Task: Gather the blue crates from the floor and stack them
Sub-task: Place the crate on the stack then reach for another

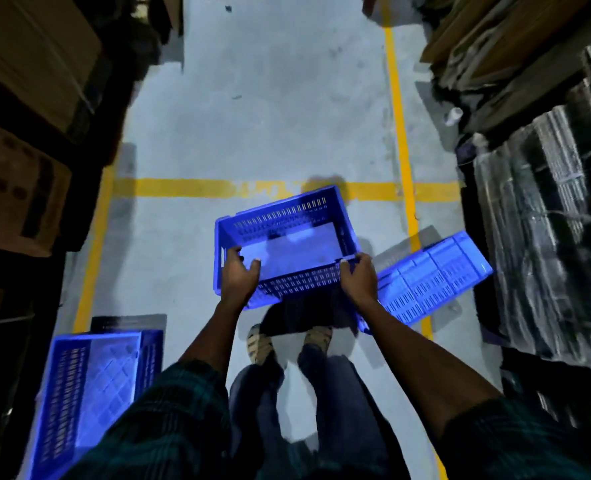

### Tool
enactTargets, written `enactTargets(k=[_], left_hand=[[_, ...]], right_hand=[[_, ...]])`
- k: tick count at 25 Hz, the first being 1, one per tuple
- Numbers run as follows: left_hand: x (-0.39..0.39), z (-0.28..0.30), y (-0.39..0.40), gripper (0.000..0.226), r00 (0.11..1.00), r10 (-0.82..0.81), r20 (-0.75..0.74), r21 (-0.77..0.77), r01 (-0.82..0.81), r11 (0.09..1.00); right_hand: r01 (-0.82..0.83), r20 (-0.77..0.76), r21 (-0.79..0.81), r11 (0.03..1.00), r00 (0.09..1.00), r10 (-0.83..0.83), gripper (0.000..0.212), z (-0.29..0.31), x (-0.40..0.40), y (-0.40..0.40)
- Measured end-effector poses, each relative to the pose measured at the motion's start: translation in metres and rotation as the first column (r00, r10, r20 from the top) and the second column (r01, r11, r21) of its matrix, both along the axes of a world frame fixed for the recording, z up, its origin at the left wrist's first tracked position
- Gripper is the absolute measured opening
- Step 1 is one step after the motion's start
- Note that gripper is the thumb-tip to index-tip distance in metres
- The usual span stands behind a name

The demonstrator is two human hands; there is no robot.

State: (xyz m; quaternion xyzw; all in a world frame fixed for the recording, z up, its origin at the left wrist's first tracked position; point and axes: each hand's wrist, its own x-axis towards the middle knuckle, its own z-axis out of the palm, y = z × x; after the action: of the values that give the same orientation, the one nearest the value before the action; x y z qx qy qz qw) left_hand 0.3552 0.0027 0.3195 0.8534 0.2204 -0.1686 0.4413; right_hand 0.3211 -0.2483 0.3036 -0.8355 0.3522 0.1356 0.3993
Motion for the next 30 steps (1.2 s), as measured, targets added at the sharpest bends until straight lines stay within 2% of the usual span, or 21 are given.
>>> enactTargets(k=[2,4,6,10,12,14,16,17,20,23,26,30], left_hand=[[0.021,-0.052,0.0,0.056,1.0,0.004,0.003,0.006,-0.004,1.0],[0.045,-0.115,0.005,0.058,1.0,0.02,0.005,0.041,-0.02,0.999],[0.062,-0.181,0.017,0.063,0.999,0.048,-0.017,0.107,-0.046,0.993],[0.079,-0.285,0.049,0.069,0.995,0.083,-0.055,0.302,-0.063,0.951],[0.085,-0.316,0.061,0.068,0.991,0.117,-0.057,0.41,-0.084,0.908],[0.091,-0.334,0.06,0.065,0.986,0.165,-0.021,0.531,-0.128,0.837],[0.099,-0.336,0.062,0.066,0.952,0.305,-0.011,0.56,-0.247,0.791],[0.104,-0.337,0.066,0.066,0.925,0.376,-0.061,0.532,-0.289,0.796],[0.11,-0.342,0.085,0.054,0.834,0.47,-0.29,0.246,-0.41,0.878],[0.101,-0.313,0.1,0.062,0.737,0.545,-0.4,-0.012,-0.599,0.801],[0.075,-0.258,0.106,0.061,0.689,0.595,-0.414,-0.073,-0.677,0.733],[0.036,-0.167,0.118,0.037,0.628,0.678,-0.382,-0.147,-0.765,0.627]], right_hand=[[-0.066,0.024,-0.176,0.982,0.997,0.071,0.047,-0.039,0.026,-0.006],[-0.049,0.061,-0.338,0.94,0.995,0.074,0.05,-0.087,0.06,-0.015],[-0.078,0.026,-0.432,0.898,0.995,0.099,0.053,-0.138,0.092,-0.026],[-0.154,-0.173,-0.459,0.875,0.982,0.081,0.059,-0.209,0.151,-0.044],[-0.136,-0.237,-0.483,0.865,0.971,0.02,0.05,-0.228,0.168,-0.045],[-0.119,-0.239,-0.532,0.839,0.971,-0.014,0.039,-0.242,0.173,-0.048],[-0.117,-0.227,-0.545,0.83,0.974,-0.011,0.033,-0.249,0.171,-0.054],[-0.116,-0.22,-0.542,0.833,0.976,-0.006,0.032,-0.25,0.169,-0.056],[-0.097,-0.226,-0.506,0.857,0.974,-0.023,0.032,-0.246,0.157,-0.062],[-0.057,-0.185,-0.492,0.869,0.982,-0.041,0.033,-0.214,0.135,-0.059],[0.006,-0.119,-0.478,0.878,0.99,-0.072,0.032,-0.155,0.112,-0.051],[0.036,-0.023,-0.387,0.921,0.999,-0.048,0.029,-0.066,0.09,-0.034]])
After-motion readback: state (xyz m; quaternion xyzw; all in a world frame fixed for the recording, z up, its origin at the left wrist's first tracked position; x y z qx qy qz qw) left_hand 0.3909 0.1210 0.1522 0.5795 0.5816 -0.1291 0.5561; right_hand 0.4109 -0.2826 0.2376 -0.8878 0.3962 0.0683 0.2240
